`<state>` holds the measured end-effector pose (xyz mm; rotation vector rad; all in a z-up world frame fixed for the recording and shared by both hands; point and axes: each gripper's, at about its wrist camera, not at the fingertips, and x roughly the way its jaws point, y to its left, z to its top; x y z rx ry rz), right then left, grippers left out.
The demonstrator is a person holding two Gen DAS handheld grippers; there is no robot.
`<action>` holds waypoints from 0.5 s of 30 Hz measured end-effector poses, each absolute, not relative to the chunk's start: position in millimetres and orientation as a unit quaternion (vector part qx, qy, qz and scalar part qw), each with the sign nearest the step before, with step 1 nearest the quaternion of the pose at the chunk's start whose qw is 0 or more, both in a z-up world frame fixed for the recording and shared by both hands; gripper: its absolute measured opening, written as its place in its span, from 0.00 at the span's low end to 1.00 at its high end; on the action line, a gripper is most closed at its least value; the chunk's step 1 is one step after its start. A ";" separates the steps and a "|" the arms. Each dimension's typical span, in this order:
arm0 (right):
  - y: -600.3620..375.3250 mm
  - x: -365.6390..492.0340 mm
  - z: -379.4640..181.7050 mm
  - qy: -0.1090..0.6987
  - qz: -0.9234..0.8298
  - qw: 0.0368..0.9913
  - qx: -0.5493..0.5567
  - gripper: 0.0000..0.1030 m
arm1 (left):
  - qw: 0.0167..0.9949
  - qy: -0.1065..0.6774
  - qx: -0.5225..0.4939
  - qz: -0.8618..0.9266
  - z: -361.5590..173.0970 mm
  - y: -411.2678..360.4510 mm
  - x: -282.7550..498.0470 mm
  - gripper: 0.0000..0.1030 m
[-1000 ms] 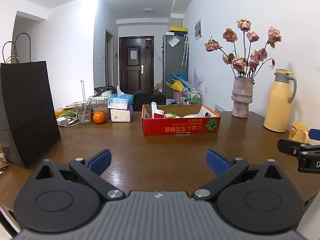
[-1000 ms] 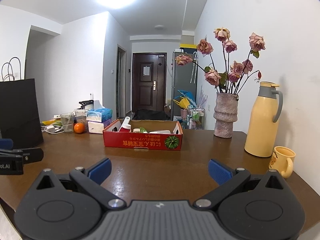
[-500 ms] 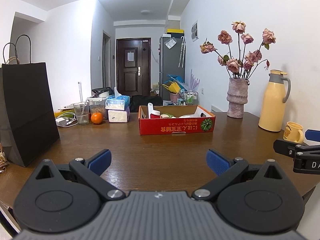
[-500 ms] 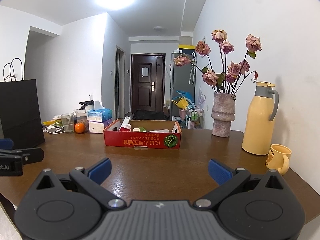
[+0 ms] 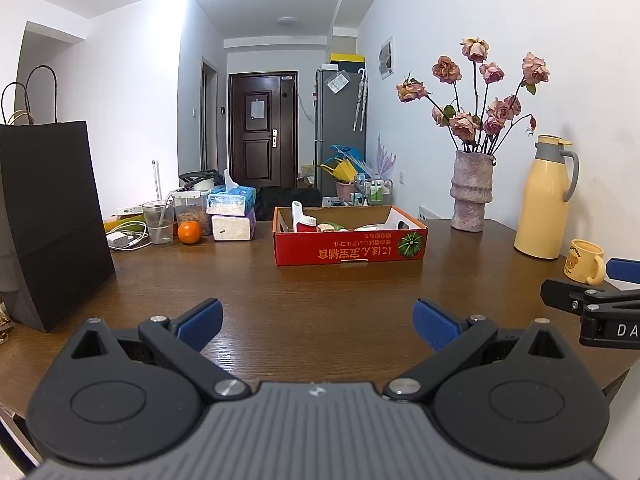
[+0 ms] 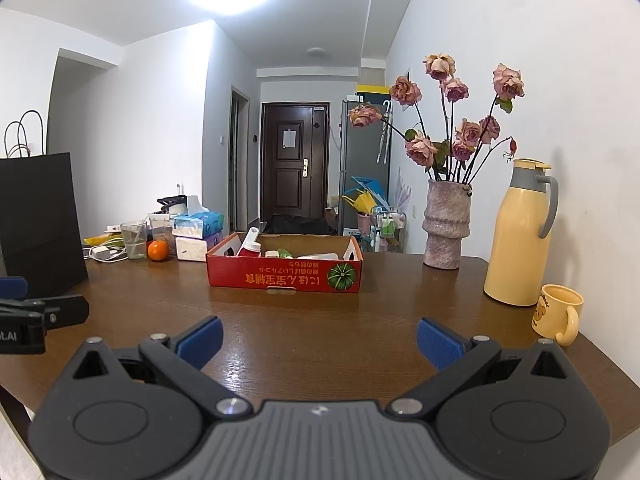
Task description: Organize rigid objects
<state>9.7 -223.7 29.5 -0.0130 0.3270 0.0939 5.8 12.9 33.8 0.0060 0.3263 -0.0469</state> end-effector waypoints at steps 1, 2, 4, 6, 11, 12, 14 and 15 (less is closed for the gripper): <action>-223.7 9.7 29.5 0.163 0.047 0.986 -0.007 1.00 | 0.986 0.163 0.003 -0.023 33.5 12.6 6.2 1.00; -223.7 9.7 29.5 0.163 0.047 0.986 -0.007 1.00 | 0.986 0.163 0.003 -0.024 33.5 12.6 6.3 1.00; -223.7 9.8 29.5 0.163 0.047 0.986 -0.006 1.00 | 0.986 0.163 0.003 -0.023 33.4 12.5 6.4 1.00; -223.7 9.7 29.5 0.163 0.047 0.986 -0.006 1.00 | 0.986 0.163 0.003 -0.023 33.5 12.7 6.3 1.00; -223.7 9.8 29.6 0.163 0.047 0.986 -0.007 1.00 | 0.986 0.163 0.003 -0.023 33.8 12.7 6.6 1.00; -223.8 10.1 29.3 0.163 0.047 0.985 -0.007 1.00 | 0.986 0.163 0.003 -0.023 33.9 12.6 6.6 1.00; -223.8 10.1 29.2 0.163 0.047 0.985 -0.006 1.00 | 0.986 0.163 0.003 -0.023 34.0 12.7 6.6 1.00; -223.5 10.2 29.1 0.163 0.047 0.985 -0.006 1.00 | 0.986 0.163 0.002 -0.023 34.2 12.7 6.7 1.00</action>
